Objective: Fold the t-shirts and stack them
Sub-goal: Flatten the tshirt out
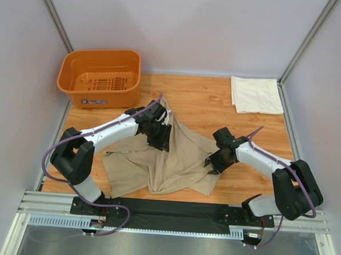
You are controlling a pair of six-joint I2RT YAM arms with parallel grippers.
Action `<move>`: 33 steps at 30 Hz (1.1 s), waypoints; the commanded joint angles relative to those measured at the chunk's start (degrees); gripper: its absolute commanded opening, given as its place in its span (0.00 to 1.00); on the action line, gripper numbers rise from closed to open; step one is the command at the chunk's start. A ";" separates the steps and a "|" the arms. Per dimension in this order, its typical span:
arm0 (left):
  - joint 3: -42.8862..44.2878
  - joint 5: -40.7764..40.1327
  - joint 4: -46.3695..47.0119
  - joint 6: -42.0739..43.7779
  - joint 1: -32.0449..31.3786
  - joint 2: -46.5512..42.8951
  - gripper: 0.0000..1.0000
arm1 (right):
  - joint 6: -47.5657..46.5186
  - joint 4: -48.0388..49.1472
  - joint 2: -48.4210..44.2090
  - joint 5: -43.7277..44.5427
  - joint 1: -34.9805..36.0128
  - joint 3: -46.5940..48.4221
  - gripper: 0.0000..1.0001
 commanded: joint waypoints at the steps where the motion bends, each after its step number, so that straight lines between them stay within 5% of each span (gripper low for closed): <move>1: 2.36 1.17 -0.23 1.86 0.14 -0.55 0.43 | 2.45 0.23 -0.79 -0.03 -0.32 -0.72 0.39; 5: 2.54 1.44 -0.15 2.13 0.14 0.07 0.43 | 3.16 0.31 -2.11 0.23 -0.67 -3.26 0.38; 9: 3.24 2.49 0.12 2.04 0.14 1.30 0.43 | 2.72 1.98 -0.45 -0.21 -1.73 -3.97 0.26; 12: 3.86 3.37 0.64 2.04 0.14 2.44 0.43 | -0.17 1.11 0.43 0.40 -1.99 -2.13 0.01; 21: 5.88 10.30 10.56 -4.10 0.14 13.24 0.41 | -12.83 -10.84 -11.33 11.12 -3.83 2.44 0.00; 26: 13.95 9.79 12.26 -7.01 0.23 24.57 0.40 | -18.72 -12.69 -21.51 12.62 -6.03 3.15 0.01; 33: 32.75 9.00 10.05 -11.67 3.39 40.31 0.38 | -24.97 -8.13 -23.75 1.13 -15.33 0.70 0.00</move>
